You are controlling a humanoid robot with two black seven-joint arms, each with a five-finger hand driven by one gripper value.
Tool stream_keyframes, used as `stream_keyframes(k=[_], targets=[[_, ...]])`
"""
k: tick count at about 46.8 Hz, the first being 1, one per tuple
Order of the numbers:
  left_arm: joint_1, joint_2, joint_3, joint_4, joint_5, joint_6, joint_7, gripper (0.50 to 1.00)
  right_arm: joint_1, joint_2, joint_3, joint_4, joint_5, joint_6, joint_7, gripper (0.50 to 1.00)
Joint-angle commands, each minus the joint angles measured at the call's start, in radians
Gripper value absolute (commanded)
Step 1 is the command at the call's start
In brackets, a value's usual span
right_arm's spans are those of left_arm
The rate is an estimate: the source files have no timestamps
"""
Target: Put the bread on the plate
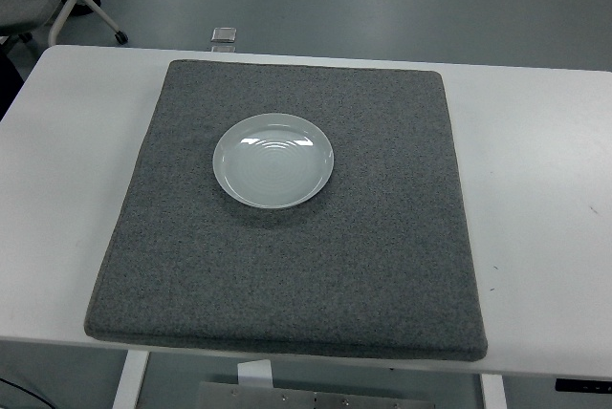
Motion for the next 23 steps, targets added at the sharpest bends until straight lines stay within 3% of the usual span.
stream_keyframes(k=[1, 6, 12, 23], targets=[[-0.005, -0.103, -0.002, -0.013, -0.001, 0.008, 0.003, 0.5, 0.0, 0.0, -0.002, 0.0, 0.0, 0.0, 0.0, 0.93], [0.007, -0.192, -0.003, -0.026, -0.003, 0.024, 0.003, 0.5, 0.0, 0.0, 0.0, 0.001, 0.0, 0.001, 0.0, 0.93], [0.052, -0.281, 0.0, -0.111, -0.003, 0.103, 0.003, 0.5, 0.0, 0.0, 0.0, 0.003, 0.0, 0.005, 0.0, 0.93], [0.176, -0.295, 0.006, -0.372, 0.009, 0.265, 0.012, 0.5, 0.0, 0.0, 0.0, 0.001, -0.002, 0.001, 0.0, 0.93]])
